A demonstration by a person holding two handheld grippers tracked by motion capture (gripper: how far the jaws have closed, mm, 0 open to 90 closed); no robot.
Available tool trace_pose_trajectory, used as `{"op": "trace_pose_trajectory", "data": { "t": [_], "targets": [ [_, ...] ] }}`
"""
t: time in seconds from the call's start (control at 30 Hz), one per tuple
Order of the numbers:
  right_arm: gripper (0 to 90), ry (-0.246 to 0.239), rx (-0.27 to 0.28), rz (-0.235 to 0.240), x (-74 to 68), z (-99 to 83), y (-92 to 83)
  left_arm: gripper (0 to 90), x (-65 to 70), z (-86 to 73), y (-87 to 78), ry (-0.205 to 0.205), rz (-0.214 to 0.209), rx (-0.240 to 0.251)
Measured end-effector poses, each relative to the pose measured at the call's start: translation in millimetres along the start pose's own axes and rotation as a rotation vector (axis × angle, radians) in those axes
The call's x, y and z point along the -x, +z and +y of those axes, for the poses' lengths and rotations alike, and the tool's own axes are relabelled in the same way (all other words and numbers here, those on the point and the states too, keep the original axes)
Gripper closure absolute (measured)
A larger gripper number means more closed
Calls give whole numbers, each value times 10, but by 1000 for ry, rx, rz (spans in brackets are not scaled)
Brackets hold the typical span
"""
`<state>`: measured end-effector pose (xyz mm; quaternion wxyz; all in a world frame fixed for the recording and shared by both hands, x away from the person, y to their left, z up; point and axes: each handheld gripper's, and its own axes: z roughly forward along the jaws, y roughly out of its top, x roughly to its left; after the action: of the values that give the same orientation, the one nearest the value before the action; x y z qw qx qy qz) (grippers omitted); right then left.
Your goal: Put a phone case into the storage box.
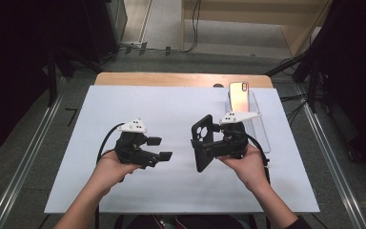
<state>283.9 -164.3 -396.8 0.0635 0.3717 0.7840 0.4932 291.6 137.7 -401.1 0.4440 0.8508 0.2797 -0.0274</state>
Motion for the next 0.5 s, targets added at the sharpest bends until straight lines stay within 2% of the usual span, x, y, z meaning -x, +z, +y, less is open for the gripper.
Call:
{"op": "trace_pose_trajectory", "data": {
  "t": [0.17,0.33,0.43,0.5],
  "targets": [
    [124,-7,2,12,40,28,-75,283,-25,-151,32,47,-1,-30],
    [124,-11,8,9,83,53,-174,283,-73,-272,35,35,-30,-51],
    [124,-12,12,-1,125,73,-235,283,-92,-333,27,44,-23,-52],
    [124,-8,16,-4,156,86,-278,283,-112,-365,16,33,-18,-46]
  ]
}}
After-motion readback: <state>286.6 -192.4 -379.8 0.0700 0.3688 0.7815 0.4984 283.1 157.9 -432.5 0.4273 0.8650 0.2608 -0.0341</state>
